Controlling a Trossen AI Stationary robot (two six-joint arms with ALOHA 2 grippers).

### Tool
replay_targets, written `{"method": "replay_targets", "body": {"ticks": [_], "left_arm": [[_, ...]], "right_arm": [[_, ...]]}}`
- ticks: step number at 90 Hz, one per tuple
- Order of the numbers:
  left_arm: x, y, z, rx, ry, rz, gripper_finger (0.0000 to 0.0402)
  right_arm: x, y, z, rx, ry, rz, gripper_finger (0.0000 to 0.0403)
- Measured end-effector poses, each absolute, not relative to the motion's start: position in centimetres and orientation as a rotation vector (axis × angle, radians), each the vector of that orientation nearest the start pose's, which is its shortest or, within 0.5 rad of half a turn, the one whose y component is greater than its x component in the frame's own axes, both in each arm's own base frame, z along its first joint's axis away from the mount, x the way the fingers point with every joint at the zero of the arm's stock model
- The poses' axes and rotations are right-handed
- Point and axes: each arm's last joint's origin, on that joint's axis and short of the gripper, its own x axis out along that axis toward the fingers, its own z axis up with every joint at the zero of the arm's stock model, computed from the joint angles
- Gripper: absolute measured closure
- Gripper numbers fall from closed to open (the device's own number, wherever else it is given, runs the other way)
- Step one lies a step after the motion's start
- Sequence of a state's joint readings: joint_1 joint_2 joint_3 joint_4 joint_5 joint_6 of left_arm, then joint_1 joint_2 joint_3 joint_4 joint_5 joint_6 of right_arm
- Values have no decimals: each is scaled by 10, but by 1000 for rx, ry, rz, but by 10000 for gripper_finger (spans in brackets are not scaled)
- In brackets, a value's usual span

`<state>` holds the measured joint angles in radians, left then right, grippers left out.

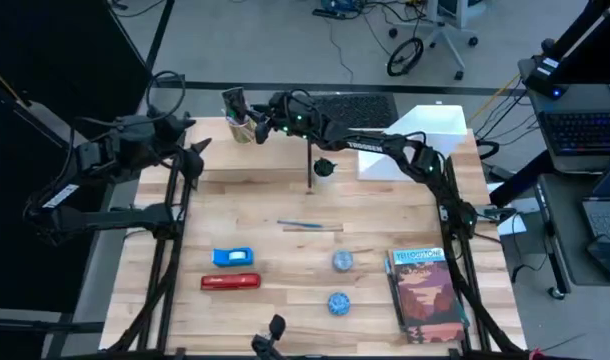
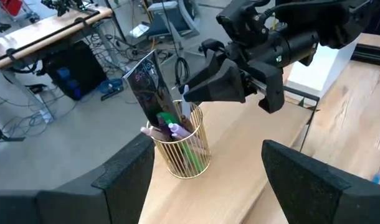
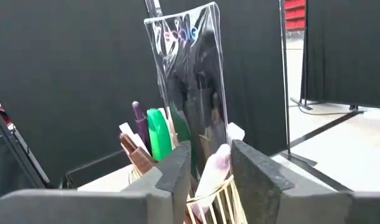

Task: Stock shelves
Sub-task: Remove the purple pen from the gold pen holder

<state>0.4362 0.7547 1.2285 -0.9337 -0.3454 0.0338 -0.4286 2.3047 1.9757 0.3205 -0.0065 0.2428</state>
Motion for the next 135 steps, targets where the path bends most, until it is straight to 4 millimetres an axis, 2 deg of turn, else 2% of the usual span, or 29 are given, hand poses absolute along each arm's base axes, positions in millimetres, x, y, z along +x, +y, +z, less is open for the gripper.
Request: {"method": "replay_targets", "body": {"ticks": [29,54,74,88,124,135], "left_arm": [[90,53,407,9,483,760,119],[90,53,407,9,484,760,119],[90,53,407,9,484,760,119],[90,53,407,9,484,760,119],[90,53,407,9,484,760,119],[90,53,407,9,484,759,119]], "right_arm": [[496,-226,277,243,-50,-419,392],[497,-224,283,227,-112,-411,400],[498,-222,303,210,-170,-399,401],[497,-220,325,186,-214,-389,401],[489,-214,384,159,-151,-369,401],[480,-208,398,139,-128,-367,401]]}}
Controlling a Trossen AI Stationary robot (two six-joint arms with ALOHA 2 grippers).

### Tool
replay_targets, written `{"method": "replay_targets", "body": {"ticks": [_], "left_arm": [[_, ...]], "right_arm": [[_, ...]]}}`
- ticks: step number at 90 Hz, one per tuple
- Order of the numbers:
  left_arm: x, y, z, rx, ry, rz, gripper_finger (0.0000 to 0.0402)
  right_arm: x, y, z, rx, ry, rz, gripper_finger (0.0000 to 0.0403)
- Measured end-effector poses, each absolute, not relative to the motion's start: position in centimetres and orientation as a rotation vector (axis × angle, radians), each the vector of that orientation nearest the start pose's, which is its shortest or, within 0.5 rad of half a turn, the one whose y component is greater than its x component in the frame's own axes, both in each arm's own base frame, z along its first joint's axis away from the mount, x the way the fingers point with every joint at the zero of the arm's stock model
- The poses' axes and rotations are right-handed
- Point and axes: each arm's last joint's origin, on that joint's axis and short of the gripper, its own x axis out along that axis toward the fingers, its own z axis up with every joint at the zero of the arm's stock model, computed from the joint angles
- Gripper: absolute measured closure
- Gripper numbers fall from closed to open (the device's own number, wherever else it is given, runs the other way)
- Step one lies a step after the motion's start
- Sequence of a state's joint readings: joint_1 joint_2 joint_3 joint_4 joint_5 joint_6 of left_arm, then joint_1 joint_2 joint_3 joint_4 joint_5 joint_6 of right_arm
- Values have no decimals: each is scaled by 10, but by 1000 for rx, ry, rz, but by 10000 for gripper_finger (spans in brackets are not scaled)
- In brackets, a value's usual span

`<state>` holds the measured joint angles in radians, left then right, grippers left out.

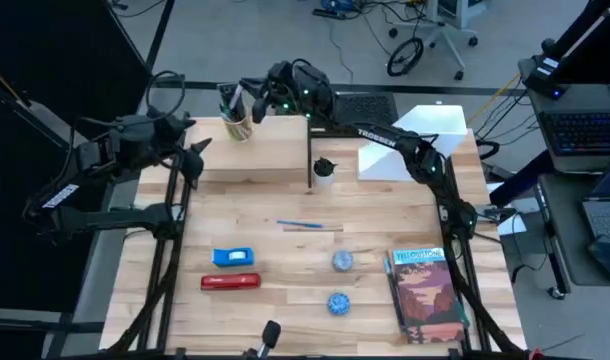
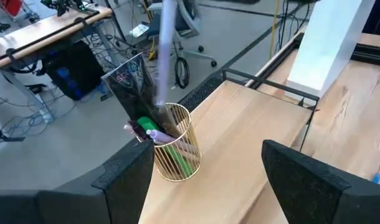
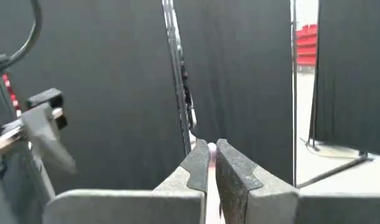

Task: Stock shelves
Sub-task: Remove the purple pen from the gold pen holder

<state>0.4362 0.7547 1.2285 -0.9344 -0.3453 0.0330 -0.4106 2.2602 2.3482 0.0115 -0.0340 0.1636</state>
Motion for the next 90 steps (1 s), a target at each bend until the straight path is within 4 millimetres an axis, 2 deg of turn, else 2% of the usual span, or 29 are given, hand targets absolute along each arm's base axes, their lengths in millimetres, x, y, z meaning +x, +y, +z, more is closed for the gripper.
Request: {"method": "replay_targets", "body": {"ticks": [24,39,48,64,78,90], "left_arm": [[90,53,407,10,484,759,119],[90,53,407,10,485,759,119],[90,53,407,10,485,759,119],[90,53,407,10,485,759,119],[90,53,407,12,487,758,119],[90,53,407,16,490,757,119]], "right_arm": [[443,-193,440,106,-31,-340,401],[423,-171,447,95,169,-244,401],[419,-155,439,82,315,-155,401],[421,-121,410,91,594,-34,401],[430,-89,373,103,816,50,401],[441,-65,341,55,919,42,401]]}}
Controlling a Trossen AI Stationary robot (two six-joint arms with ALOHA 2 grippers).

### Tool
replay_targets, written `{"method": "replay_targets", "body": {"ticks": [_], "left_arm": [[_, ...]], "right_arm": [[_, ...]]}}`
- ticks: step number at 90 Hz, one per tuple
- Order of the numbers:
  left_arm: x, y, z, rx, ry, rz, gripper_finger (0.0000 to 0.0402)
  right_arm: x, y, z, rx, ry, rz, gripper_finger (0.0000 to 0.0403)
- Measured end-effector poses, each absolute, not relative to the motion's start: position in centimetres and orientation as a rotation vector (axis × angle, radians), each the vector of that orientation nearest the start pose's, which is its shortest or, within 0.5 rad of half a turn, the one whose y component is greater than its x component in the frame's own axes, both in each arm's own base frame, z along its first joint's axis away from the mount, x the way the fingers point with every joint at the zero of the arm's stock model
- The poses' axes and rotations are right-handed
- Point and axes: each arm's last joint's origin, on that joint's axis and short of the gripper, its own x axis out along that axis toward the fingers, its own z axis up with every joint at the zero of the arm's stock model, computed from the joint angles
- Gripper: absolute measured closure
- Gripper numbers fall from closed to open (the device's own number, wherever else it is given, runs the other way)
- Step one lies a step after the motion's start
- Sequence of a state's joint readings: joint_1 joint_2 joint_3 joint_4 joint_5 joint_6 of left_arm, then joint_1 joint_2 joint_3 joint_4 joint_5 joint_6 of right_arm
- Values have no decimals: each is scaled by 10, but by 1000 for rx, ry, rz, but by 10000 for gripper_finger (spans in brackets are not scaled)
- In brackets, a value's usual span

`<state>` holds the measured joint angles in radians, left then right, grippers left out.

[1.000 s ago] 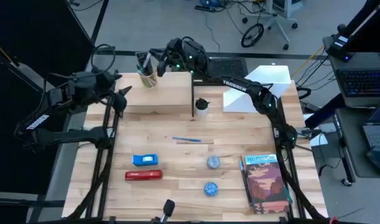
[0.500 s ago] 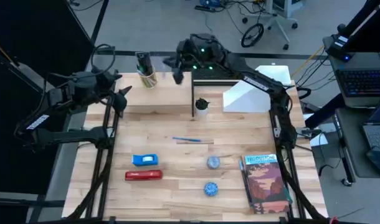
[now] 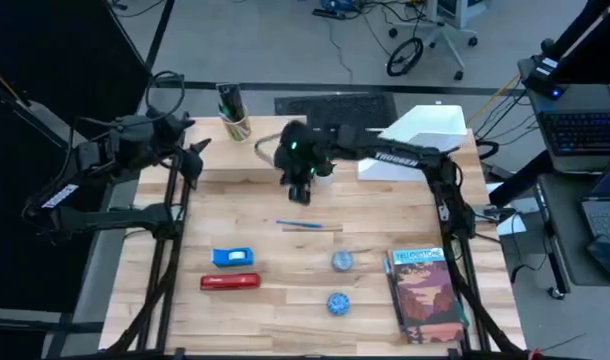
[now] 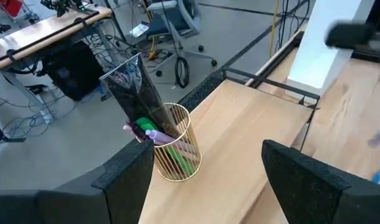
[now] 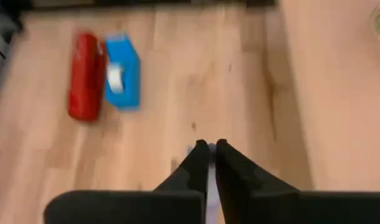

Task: Stock shelves
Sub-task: Remove the purple pen from the gold pen holder

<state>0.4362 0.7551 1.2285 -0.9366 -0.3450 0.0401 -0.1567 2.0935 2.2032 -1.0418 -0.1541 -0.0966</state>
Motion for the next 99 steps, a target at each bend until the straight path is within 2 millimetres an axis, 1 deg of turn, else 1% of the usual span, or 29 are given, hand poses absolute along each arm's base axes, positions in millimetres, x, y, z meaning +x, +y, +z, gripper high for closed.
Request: {"method": "replay_targets", "body": {"ticks": [14,26,31,40,49,65,78,88,99], "left_arm": [[90,53,407,11,488,758,119],[90,53,407,10,488,759,119],[90,53,407,11,487,759,119],[90,53,407,10,488,759,119],[90,53,407,8,487,759,119],[90,53,407,8,487,759,119],[90,53,407,8,488,759,119],[90,53,407,8,488,759,119],[90,53,407,8,488,759,119]], "right_arm": [[453,-47,291,36,1016,54,401],[458,-45,247,-19,1006,-6,401],[460,-45,234,-8,982,5,401],[464,-47,224,54,898,52,401],[462,-52,217,97,900,57,401],[459,-62,207,83,907,41,401],[456,-66,196,100,904,1,399],[454,-65,189,149,922,-22,375],[453,-62,188,155,934,-26,324]]}}
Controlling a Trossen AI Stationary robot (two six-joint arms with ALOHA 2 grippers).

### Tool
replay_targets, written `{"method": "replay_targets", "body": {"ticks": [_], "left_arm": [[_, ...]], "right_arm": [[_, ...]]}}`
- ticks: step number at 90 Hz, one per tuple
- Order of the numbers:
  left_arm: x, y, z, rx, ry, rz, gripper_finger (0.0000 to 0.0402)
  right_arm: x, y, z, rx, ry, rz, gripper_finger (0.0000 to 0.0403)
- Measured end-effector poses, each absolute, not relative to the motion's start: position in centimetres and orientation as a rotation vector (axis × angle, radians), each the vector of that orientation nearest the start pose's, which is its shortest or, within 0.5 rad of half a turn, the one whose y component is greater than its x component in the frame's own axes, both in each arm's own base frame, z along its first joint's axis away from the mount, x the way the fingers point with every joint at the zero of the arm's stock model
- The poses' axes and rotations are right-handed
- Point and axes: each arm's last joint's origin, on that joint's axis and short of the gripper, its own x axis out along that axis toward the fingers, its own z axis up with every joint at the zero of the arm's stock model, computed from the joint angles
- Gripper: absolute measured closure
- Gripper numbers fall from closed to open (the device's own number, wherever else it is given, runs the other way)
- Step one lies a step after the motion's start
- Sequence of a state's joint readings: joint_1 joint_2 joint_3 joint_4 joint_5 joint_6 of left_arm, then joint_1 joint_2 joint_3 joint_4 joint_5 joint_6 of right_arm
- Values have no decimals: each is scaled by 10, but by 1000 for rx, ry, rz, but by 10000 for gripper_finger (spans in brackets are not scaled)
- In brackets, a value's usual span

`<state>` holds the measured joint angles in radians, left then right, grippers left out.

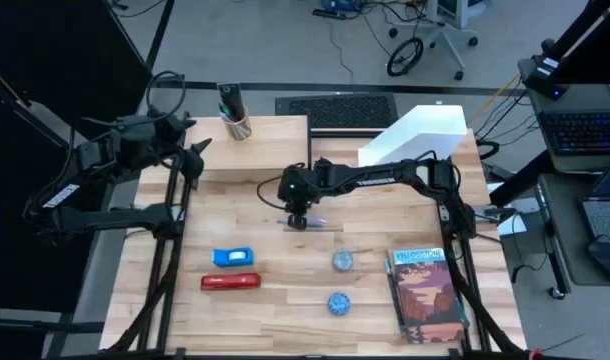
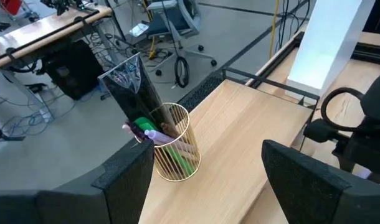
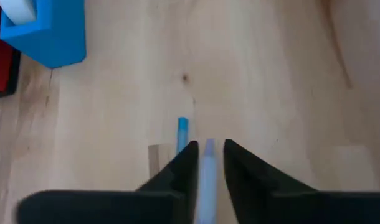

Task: Stock shelves
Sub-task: Remove the purple pen from the gold pen holder, then remove the brown pen from the gold pen holder

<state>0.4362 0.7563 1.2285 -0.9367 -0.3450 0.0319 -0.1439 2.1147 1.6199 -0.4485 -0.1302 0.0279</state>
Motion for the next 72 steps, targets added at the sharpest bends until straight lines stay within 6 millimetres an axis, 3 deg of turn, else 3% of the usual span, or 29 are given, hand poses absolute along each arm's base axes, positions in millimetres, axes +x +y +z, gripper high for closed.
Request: {"method": "replay_targets", "body": {"ticks": [10,26,40,56,72], "left_arm": [[90,53,407,8,489,759,119],[90,53,407,8,490,759,119],[90,53,407,8,490,758,119],[91,53,407,8,491,758,119],[91,53,407,8,491,759,119]], "right_arm": [[454,-63,194,145,917,-29,272],[459,-75,220,161,862,-92,193],[468,-89,264,132,725,-132,139],[473,-93,303,70,615,-109,114],[475,-94,311,23,572,-104,112]]}}
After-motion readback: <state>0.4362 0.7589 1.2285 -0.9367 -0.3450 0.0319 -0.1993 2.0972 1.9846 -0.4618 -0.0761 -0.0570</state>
